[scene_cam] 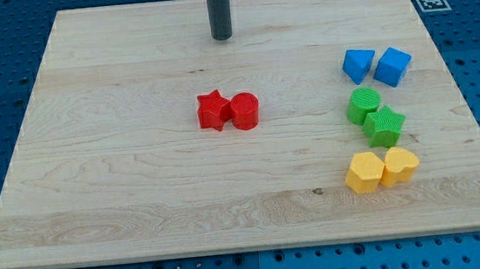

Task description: Move your arm above the blue triangle

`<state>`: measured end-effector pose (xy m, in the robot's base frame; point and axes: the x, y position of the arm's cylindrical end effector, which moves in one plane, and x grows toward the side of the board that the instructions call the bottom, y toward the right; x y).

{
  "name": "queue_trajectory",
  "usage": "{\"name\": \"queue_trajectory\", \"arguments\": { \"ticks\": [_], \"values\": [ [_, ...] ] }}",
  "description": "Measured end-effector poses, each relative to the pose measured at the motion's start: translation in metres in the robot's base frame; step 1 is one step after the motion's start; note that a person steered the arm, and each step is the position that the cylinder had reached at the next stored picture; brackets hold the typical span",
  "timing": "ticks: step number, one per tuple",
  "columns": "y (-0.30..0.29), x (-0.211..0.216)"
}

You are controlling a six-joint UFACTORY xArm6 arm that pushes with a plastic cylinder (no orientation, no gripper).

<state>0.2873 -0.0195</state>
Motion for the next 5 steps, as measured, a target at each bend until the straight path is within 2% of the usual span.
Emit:
{"name": "queue_trajectory", "arguments": {
  "ticks": [5],
  "values": [
    [0.0077, -0.0001]
  ]
}}
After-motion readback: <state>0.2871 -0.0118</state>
